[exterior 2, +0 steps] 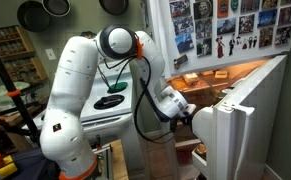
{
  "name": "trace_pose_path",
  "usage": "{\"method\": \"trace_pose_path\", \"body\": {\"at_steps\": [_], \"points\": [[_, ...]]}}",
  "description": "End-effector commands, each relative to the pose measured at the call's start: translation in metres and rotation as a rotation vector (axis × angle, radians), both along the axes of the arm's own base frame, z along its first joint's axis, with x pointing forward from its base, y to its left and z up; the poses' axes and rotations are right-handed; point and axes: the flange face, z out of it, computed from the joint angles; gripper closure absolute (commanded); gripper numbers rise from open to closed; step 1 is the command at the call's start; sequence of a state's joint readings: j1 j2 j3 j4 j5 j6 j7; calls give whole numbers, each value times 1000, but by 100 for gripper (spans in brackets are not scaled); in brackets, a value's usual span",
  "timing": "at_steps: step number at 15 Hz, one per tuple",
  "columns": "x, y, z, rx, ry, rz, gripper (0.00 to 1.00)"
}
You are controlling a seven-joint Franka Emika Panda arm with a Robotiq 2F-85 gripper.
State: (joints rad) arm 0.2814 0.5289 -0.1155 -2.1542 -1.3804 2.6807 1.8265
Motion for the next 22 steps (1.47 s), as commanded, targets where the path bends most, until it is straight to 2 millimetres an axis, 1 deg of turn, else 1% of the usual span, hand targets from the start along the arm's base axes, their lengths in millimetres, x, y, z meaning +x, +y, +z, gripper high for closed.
{"method": "trace_pose_path", "body": {"at_steps": [1,4,11,17,21,22], "points": [[9,-3,-14,-28,-14,-6,0],[15,-6,-17,-57,-15,1,0],[27,-13,-19,-93,-30,36,0],[30,-19,-21,-91,-13,59,0],[29,-21,-26,-66,22,74,0],[28,-22,-27,-64,33,80,7]]}}
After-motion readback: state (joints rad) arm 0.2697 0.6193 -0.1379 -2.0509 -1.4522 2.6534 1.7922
